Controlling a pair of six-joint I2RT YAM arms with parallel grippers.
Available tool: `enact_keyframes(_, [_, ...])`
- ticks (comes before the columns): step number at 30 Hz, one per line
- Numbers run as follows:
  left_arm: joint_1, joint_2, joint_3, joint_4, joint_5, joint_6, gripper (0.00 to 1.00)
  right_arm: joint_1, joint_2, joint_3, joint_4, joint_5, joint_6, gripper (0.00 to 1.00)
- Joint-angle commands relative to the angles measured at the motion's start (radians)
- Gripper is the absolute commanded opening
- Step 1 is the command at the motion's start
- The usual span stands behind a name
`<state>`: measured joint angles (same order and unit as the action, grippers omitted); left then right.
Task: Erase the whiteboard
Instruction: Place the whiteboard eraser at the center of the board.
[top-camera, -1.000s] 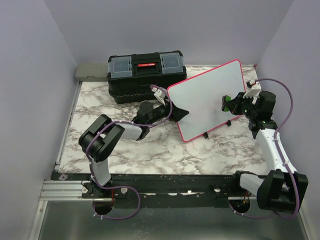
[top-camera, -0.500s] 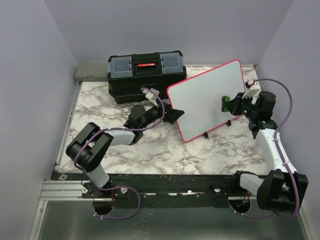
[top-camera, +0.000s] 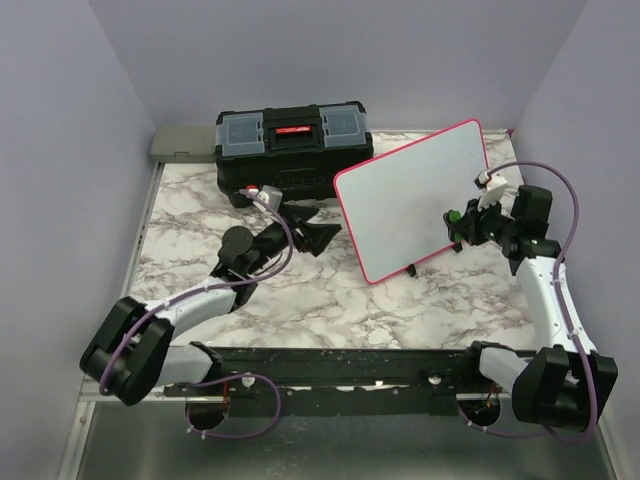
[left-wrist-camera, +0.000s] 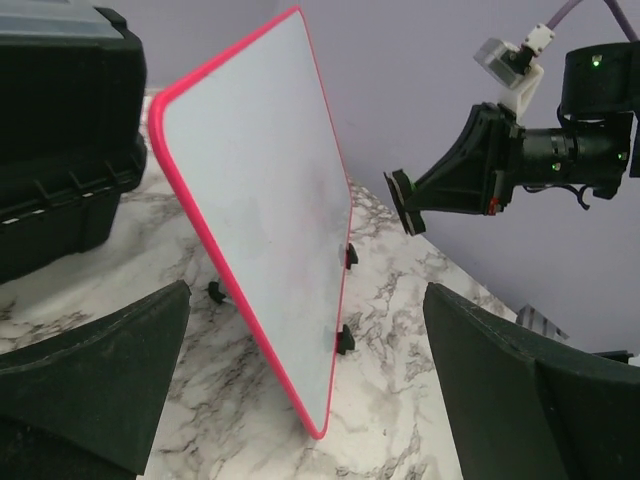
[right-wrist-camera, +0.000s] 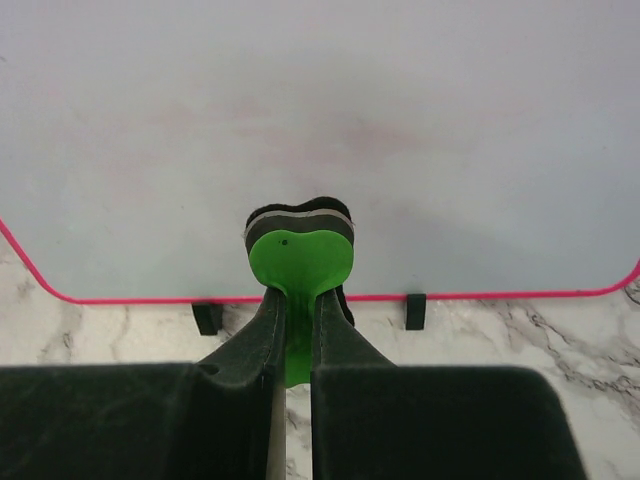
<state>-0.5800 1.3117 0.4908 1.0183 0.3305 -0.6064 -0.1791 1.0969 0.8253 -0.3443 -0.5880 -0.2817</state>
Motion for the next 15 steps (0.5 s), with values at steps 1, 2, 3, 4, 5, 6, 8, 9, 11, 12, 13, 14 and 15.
enact_keyframes(1, [0.063, -0.151, -0.031, -0.163, 0.048, 0.069, 0.99, -0.023, -0.034, 0.005, -0.159, 0.069, -0.138, 0.01])
enact_keyframes(2, [0.075, -0.19, -0.034, -0.209, 0.058, 0.077, 0.99, -0.032, -0.034, 0.003, -0.178, 0.087, -0.153, 0.01])
enact_keyframes(3, [0.092, -0.227, -0.036, -0.249, 0.069, 0.086, 0.99, -0.043, -0.034, -0.003, -0.193, 0.104, -0.177, 0.01])
enact_keyframes(4, [0.107, -0.261, -0.036, -0.294, 0.087, 0.092, 0.99, -0.06, -0.032, -0.007, -0.21, 0.115, -0.197, 0.01])
enact_keyframes(5, [0.129, -0.295, -0.035, -0.326, 0.112, 0.091, 0.99, -0.076, -0.026, -0.017, -0.223, 0.125, -0.227, 0.01])
enact_keyframes(6, [0.154, -0.32, -0.033, -0.358, 0.157, 0.077, 0.99, -0.097, -0.021, -0.025, -0.235, 0.136, -0.25, 0.01])
enact_keyframes(8, [0.214, -0.369, -0.015, -0.421, 0.26, 0.044, 0.99, -0.135, -0.002, -0.047, -0.253, 0.167, -0.307, 0.01])
enact_keyframes(9, [0.233, -0.395, 0.006, -0.475, 0.281, 0.021, 0.99, -0.157, 0.014, -0.059, -0.258, 0.184, -0.34, 0.01])
enact_keyframes(11, [0.246, -0.434, 0.046, -0.541, 0.318, -0.03, 0.99, -0.209, 0.055, -0.075, -0.272, 0.195, -0.384, 0.01])
enact_keyframes(12, [0.253, -0.448, 0.071, -0.566, 0.347, -0.055, 0.99, -0.234, 0.08, -0.078, -0.281, 0.192, -0.406, 0.01])
enact_keyframes(13, [0.258, -0.467, 0.095, -0.612, 0.368, -0.067, 0.99, -0.265, 0.1, -0.077, -0.293, 0.187, -0.421, 0.01])
enact_keyframes(14, [0.261, -0.487, 0.128, -0.663, 0.378, -0.062, 0.99, -0.285, 0.124, -0.075, -0.304, 0.181, -0.437, 0.01])
enact_keyframes(15, [0.262, -0.508, 0.156, -0.739, 0.38, -0.034, 0.99, -0.303, 0.14, -0.074, -0.31, 0.18, -0.445, 0.01])
